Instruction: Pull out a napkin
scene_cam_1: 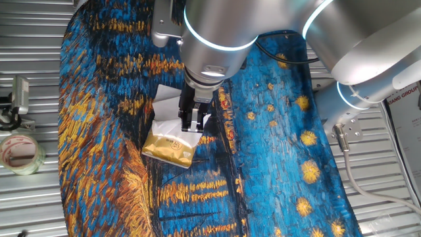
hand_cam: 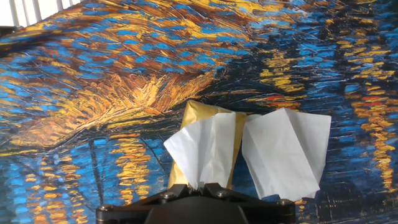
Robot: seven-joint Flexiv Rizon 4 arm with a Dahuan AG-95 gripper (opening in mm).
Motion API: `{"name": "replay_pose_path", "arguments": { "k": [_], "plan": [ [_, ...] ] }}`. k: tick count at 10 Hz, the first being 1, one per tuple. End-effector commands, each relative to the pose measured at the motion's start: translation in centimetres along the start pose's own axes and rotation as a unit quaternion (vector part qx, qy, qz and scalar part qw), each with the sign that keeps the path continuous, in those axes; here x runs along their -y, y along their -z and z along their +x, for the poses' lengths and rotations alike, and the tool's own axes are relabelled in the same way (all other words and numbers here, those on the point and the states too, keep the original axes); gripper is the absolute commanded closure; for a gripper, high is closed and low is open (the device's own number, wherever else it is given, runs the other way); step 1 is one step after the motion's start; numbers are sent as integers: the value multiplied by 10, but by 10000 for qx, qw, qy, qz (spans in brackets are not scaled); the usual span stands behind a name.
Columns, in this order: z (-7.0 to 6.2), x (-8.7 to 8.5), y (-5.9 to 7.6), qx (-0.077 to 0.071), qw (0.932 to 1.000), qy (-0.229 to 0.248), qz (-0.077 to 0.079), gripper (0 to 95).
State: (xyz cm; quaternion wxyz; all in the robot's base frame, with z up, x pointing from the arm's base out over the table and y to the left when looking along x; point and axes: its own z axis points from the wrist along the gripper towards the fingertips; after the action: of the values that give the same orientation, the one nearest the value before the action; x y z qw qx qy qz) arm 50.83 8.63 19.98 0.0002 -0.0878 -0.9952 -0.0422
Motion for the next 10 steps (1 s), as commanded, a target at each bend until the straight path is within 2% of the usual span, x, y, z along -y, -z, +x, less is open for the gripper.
{"name": "replay_pose_path", "arguments": {
  "k": [1, 10],
  "plan": [
    [1, -1, 1, 3, 10000, -8, -7, 950],
    [7, -4, 10, -7, 10000, -48, -39, 950]
  ]
}}
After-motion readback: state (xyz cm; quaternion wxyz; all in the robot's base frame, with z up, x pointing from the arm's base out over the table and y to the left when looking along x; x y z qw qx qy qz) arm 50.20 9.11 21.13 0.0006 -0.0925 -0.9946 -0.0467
